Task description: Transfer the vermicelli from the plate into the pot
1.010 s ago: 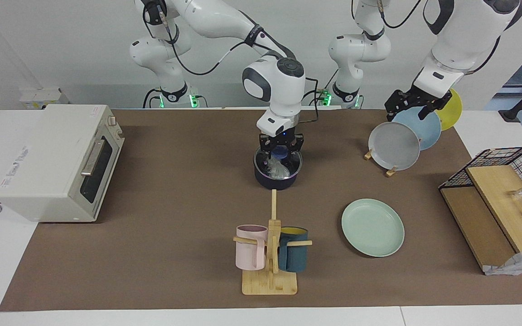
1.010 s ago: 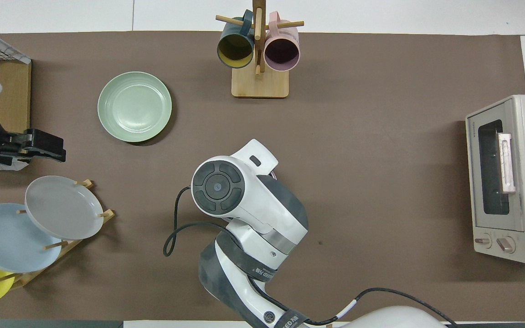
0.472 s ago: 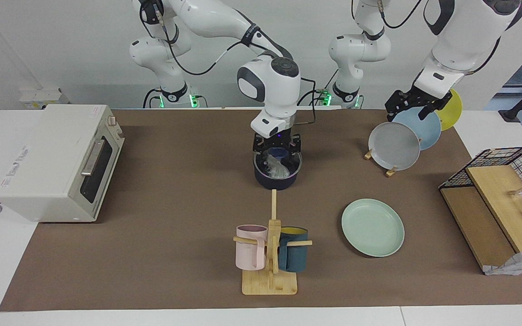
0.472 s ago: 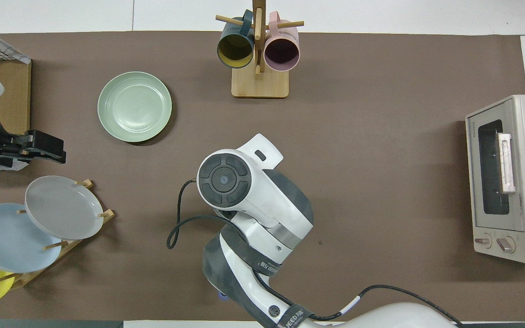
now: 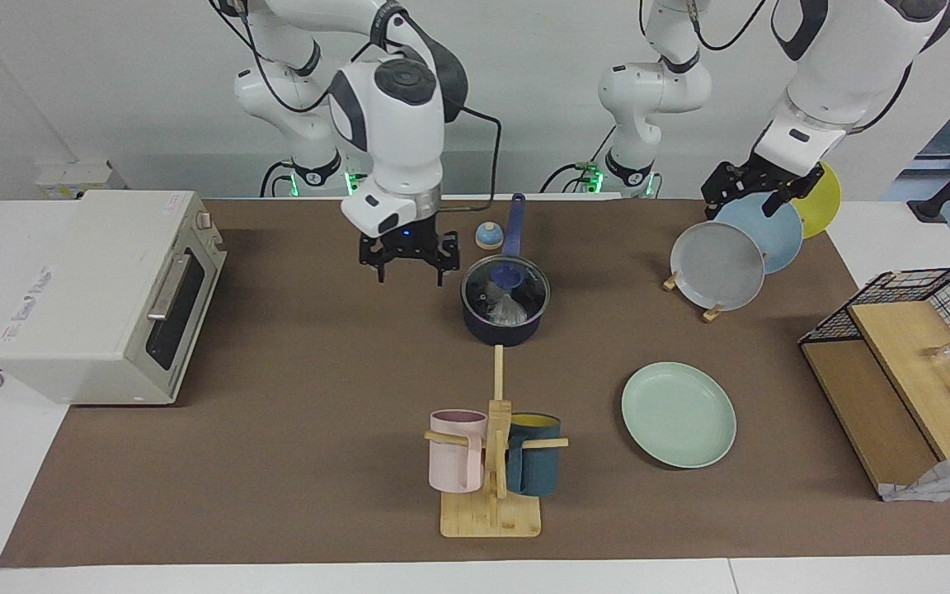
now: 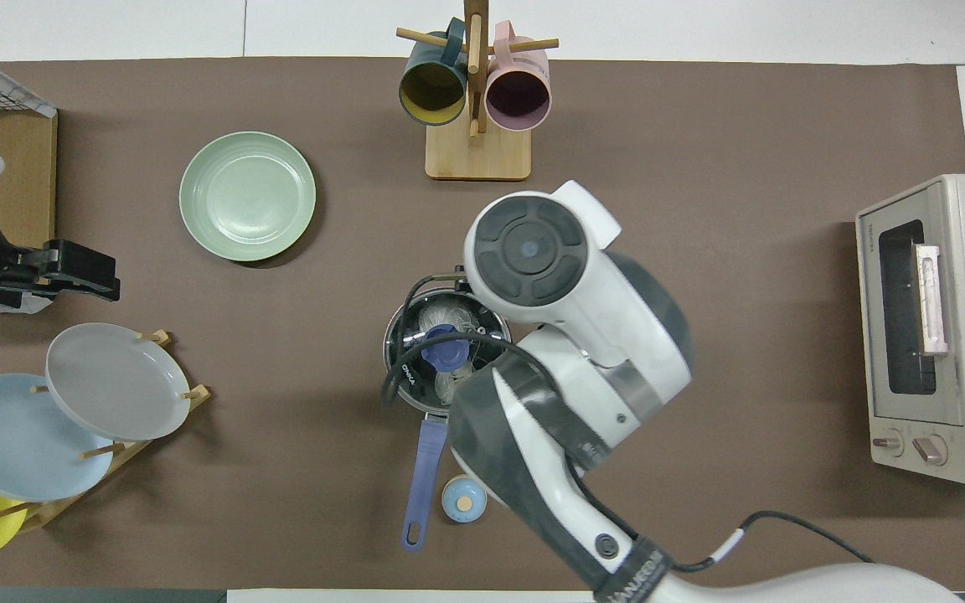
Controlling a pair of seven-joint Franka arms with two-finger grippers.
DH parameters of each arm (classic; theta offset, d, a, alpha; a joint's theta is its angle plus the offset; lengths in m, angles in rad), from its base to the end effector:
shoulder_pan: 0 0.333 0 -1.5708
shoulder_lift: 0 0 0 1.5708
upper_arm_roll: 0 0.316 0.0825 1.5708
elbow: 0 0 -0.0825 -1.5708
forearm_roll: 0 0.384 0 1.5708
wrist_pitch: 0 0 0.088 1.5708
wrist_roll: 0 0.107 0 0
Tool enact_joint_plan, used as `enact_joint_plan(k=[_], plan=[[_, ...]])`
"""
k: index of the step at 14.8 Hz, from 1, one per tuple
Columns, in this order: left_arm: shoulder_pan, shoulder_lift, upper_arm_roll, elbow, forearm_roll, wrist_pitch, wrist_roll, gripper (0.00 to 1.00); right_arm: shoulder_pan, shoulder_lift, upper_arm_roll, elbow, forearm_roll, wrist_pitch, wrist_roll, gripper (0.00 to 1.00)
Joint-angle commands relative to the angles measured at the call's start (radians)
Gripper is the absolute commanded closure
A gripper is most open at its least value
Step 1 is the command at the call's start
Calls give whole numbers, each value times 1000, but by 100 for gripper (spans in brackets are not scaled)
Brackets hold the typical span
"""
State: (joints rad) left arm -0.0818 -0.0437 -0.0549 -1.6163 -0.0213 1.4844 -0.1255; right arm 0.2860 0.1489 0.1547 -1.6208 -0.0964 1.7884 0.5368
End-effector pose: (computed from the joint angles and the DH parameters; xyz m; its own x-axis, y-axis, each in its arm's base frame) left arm 0.5256 -0.0754 0.6198 0.9959 -0.0122 -0.0898 -0.0116 -0.9999 0.0077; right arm 0.5584 0.2481 0.5341 0.9956 -0.0766 0.0538 -0.0794 -0.9955 0.0513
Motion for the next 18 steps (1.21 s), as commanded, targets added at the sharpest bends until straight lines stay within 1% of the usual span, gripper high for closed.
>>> enact_joint_plan(k=[1,3,4,5,6,7,8,9,11,12,13,15,17,18], plan=[[19,-21,-11,-13,-6,-1,-5,0,-128,-84,5,-13,72,-78,-136,0],[19,-21,-11,-13,-6,-1,-5,0,-195,-98,0,68,83,-209,-234,0],[19,-21,-11,-13,-6,-1,-5,0,-250,-107,6,84,84,-249,-303,0],[19,-21,-10,-13,-6,-1,-5,0,-286,-130,6,75,87,-257,-372,0],[19,-21,-11,-13,-6,-1,-5,0,-286,-144,-15,53,87,-264,-420,0],[19,-21,-11,-13,-6,-1,-5,0,-269,-163,-76,24,87,-271,-440,0],[19,-21,-10,-13,-6,-1,-5,0,-228,-176,-157,-14,86,-259,-455,0],[19,-21,-11,-13,-6,-1,-5,0,-220,-180,-199,-30,86,-236,-495,0],[19,-19,-11,-13,-6,-1,-5,0,-225,-149,-216,7,70,-244,-517,0],[19,-21,-10,-13,-6,-1,-5,0,-225,-105,-216,68,69,-289,-517,0],[19,-21,-11,-13,-6,-1,-5,0,-225,-79,-216,103,69,-314,-517,0],[19,-21,-10,-13,-6,-1,-5,0,-209,-83,-237,101,55,-314,-579,0],[19,-21,-10,-13,-6,-1,-5,0,-188,-100,-302,70,73,-320,-613,0],[19,-21,-10,-13,-6,-1,-5,0,-171,-118,-313,47,75,-320,-612,0]])
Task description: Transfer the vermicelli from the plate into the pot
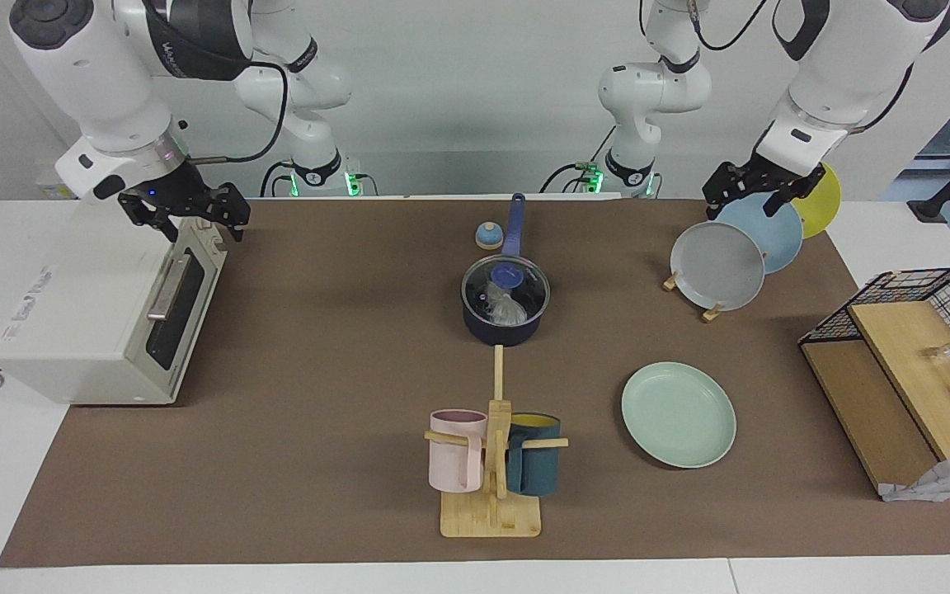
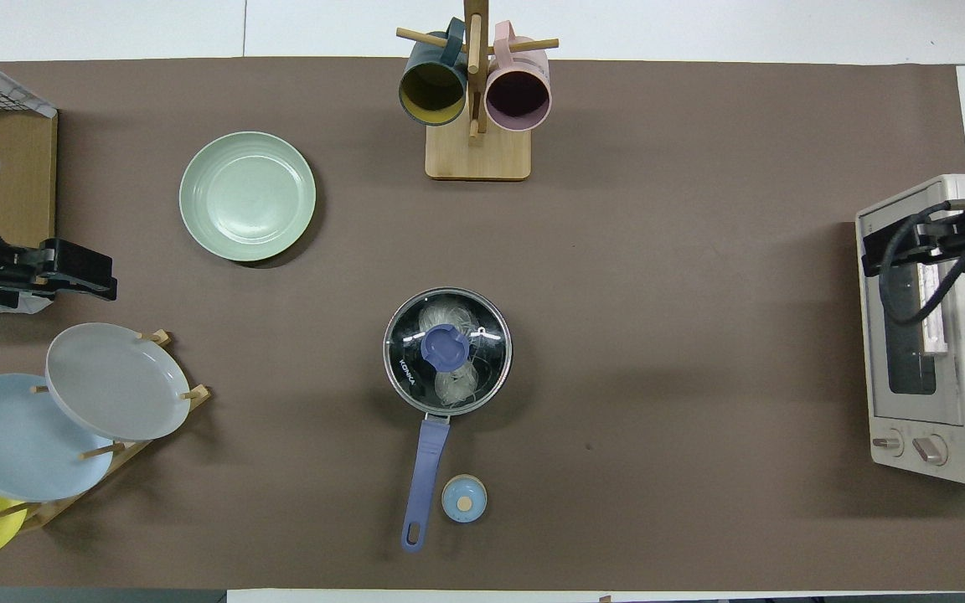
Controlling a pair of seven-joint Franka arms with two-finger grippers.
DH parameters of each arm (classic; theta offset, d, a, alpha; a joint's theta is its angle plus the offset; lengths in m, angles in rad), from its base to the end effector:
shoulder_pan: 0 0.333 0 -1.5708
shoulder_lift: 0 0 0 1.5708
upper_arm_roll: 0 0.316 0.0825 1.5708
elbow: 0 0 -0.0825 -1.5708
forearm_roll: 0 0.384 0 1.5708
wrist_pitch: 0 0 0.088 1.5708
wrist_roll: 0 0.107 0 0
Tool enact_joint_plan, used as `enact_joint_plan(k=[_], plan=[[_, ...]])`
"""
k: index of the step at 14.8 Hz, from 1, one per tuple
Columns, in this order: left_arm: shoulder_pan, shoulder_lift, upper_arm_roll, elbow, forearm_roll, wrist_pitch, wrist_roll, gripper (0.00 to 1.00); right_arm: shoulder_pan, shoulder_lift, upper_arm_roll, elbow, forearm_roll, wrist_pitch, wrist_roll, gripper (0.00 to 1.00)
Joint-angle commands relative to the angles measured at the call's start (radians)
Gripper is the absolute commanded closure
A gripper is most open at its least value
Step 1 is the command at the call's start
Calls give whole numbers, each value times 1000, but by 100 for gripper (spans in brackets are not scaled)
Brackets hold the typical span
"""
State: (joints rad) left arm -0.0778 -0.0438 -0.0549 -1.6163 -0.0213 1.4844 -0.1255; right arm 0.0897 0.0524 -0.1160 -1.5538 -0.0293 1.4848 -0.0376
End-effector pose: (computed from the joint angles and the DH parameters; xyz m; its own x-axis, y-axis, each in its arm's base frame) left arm 0.5259 -0.0733 0.6198 0.9959 -0.0083 -0.0897 -0.0076 -0.9999 0.0077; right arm 0.5597 -0.0164 0.5965 0.9925 0.0084 -0.1219 0.0122 -0.9995 0.0308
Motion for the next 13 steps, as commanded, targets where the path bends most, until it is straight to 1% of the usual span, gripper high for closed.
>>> enact_joint_plan(k=[1,3,6,8,9,11,13], plan=[[15,-21,-11,-13,-6,-1,-5,0,33,-37,-44,-44,6,-15,-36,0],[15,-19,-10,-13,-6,-1,-5,0,31,-48,-44,-65,6,-14,-39,0],[15,-21,-11,-13,-6,-1,-5,0,18,-39,-40,-54,-1,6,-41,0],[15,-21,-11,-13,-6,-1,-5,0,-24,-39,-21,-52,-3,15,-47,0],[15,-21,-10,-13,-6,-1,-5,0,-39,-39,2,-52,0,15,-54,0],[15,-21,-10,-13,-6,-1,-5,0,-56,-39,7,-54,3,14,-57,0],[15,-21,-10,-13,-6,-1,-5,0,-85,-40,33,-55,6,11,-56,0]])
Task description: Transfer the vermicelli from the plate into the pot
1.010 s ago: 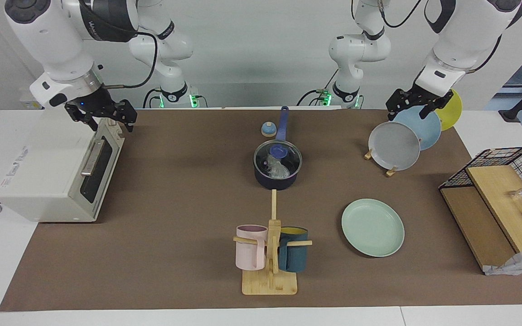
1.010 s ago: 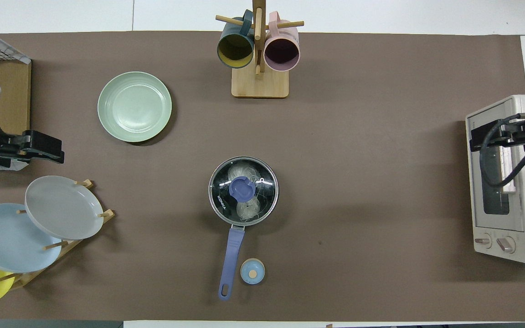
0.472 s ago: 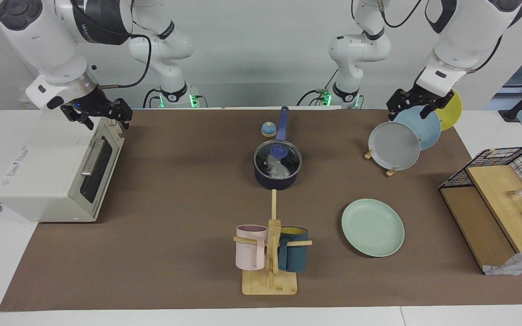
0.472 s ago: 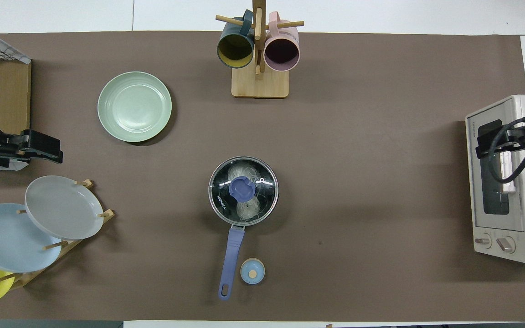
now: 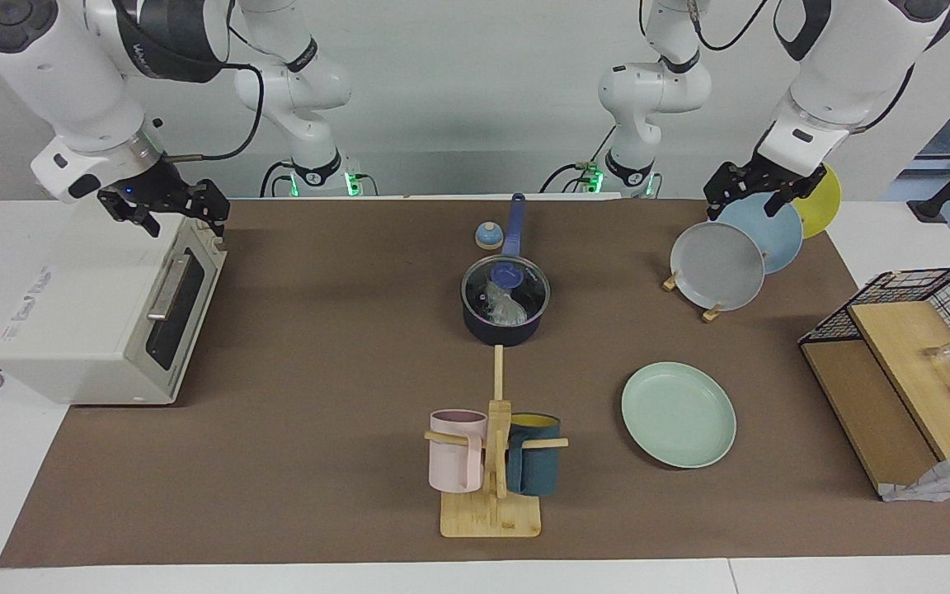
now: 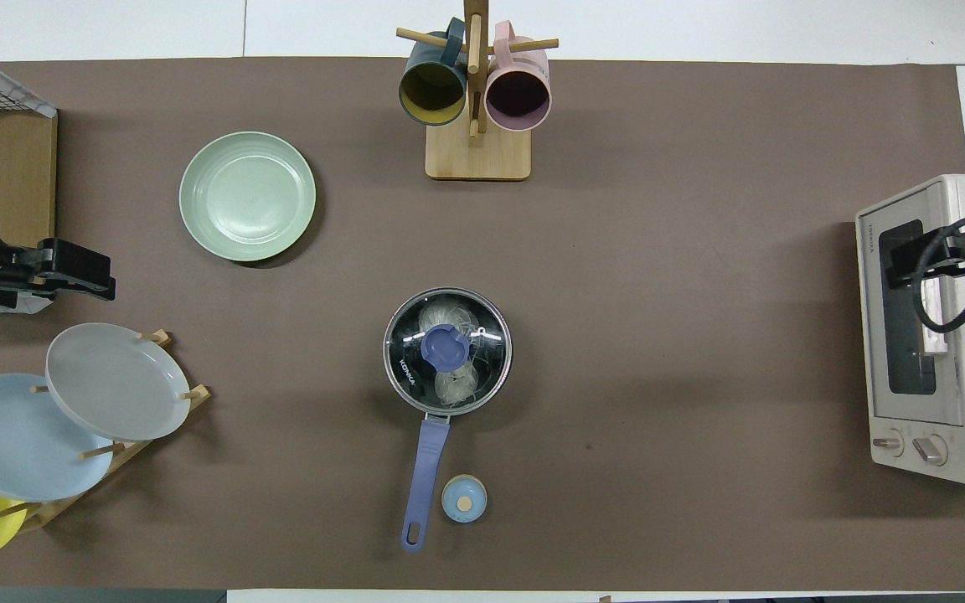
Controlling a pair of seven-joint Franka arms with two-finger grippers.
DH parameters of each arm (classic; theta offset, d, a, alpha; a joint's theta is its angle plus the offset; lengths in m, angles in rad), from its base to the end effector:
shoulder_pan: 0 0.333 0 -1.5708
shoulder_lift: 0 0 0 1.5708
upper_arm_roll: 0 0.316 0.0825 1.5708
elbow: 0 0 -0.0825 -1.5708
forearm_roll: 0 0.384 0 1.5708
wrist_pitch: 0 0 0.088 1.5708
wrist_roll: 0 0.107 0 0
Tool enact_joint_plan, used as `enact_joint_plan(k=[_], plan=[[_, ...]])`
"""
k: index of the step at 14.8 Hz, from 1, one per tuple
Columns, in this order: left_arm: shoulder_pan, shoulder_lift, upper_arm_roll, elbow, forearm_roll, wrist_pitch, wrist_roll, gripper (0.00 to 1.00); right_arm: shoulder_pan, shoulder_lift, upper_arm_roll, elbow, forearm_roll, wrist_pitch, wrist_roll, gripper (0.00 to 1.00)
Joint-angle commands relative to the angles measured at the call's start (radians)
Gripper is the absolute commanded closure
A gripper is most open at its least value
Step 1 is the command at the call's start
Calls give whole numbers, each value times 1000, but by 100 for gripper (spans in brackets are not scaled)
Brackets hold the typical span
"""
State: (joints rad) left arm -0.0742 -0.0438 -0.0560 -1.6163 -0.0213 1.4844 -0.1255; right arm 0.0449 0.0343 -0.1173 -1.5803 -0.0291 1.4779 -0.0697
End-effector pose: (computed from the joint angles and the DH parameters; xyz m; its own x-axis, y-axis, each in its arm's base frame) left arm 0.5261 -0.0720 0.6198 0.9960 -0.0058 -0.0897 -0.0051 -1.0000 0.0077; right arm 0.5515 -0.0423 0.5938 0.9904 -0.0052 -0.1380 -0.0020 -0.9997 0.0235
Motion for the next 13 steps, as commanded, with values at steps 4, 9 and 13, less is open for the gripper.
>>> enact_joint_plan(k=[4,9,13], plan=[[11,-21,-8,-13,-6,-1,-5,0,-39,-22,34,-29,6,19,-22,0],[11,-21,-8,-13,-6,-1,-5,0,-24,-53,33,-38,6,9,-25,0],[11,-21,-8,-13,-6,-1,-5,0,-27,-65,33,-37,6,12,-21,0]])
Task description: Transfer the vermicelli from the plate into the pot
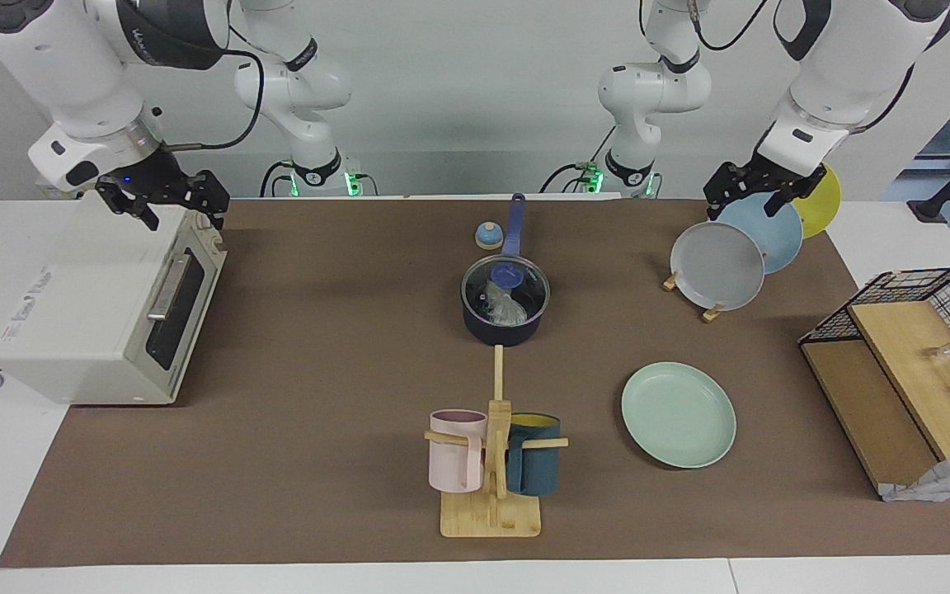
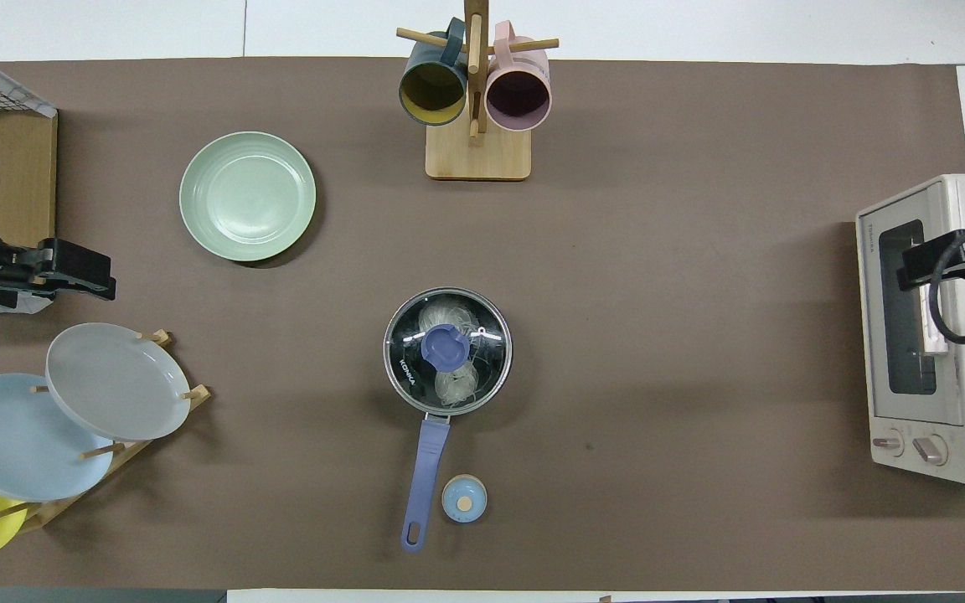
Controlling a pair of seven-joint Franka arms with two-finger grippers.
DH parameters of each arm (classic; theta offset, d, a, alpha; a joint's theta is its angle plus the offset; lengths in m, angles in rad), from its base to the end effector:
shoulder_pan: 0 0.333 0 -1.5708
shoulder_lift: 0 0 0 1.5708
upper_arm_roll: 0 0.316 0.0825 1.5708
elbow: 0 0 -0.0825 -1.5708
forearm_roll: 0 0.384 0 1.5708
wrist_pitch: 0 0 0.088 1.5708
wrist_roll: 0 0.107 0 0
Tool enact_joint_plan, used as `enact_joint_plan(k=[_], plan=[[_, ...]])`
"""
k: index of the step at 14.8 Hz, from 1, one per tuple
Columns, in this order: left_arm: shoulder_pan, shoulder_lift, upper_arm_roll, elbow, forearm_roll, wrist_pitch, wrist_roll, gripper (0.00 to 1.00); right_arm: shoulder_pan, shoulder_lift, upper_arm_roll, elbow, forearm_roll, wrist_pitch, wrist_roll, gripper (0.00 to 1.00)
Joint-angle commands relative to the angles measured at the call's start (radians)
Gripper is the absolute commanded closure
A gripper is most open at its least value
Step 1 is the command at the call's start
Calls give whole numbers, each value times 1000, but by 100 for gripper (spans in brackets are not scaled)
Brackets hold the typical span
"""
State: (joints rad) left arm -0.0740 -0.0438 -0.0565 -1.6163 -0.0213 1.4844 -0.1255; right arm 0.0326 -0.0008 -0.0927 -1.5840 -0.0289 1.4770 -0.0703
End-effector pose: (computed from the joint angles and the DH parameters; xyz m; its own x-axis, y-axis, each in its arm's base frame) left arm 0.5261 -0.0722 0.6198 0.9960 -0.0061 -0.0897 -0.0054 -1.0000 0.0077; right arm 0.5422 -0.0360 0.6111 0.9941 0.0078 -0.1077 0.0102 -0.9997 0.0213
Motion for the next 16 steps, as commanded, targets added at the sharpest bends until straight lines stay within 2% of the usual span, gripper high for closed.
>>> enact_joint_plan(k=[1,5,7,16], plan=[[11,-21,-8,-13,-6,-1,-5,0,-13,-28,8,-31,6,14,-19,0],[11,-21,-8,-13,-6,-1,-5,0,-8,-24,16,-24,18,23,-14,0],[11,-21,-8,-13,-6,-1,-6,0,-7,-22,16,-19,56,69,-14,0],[11,-21,-9,-13,-6,-1,-5,0,-6,-22,16,-13,60,80,-16,0]])
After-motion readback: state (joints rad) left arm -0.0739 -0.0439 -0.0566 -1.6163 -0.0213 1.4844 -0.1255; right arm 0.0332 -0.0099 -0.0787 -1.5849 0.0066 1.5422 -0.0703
